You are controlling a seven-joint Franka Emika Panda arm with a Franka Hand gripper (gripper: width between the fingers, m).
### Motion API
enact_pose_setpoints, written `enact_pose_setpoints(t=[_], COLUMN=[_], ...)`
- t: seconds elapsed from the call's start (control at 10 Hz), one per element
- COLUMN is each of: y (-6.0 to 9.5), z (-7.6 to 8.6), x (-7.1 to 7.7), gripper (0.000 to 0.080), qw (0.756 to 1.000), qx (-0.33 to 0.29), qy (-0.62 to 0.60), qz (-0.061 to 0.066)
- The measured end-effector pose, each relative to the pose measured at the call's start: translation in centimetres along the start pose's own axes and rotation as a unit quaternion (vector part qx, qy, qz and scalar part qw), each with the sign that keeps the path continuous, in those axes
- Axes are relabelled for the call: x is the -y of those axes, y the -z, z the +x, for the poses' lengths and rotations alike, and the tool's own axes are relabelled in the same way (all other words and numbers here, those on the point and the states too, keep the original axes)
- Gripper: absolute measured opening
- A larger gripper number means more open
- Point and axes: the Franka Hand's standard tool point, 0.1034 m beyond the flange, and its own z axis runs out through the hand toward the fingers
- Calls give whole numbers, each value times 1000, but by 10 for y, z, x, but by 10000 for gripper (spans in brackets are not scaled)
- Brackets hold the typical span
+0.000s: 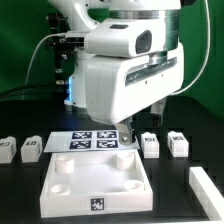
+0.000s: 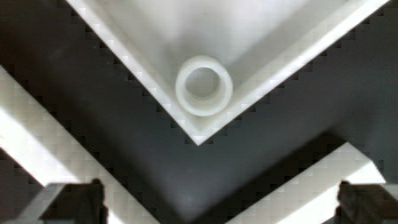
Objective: Assemble one leg
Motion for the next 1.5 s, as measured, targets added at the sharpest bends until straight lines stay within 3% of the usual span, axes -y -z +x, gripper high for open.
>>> enact_pose_setpoints(t=[1.1,1.2,1.5], y=[0,0,-12], z=[0,-5,-62], x=[0,1,22], gripper=[650,650,650], qw=[1000,997,965], qx=[0,1,5], qy=[16,80,262], qz=[0,0,5])
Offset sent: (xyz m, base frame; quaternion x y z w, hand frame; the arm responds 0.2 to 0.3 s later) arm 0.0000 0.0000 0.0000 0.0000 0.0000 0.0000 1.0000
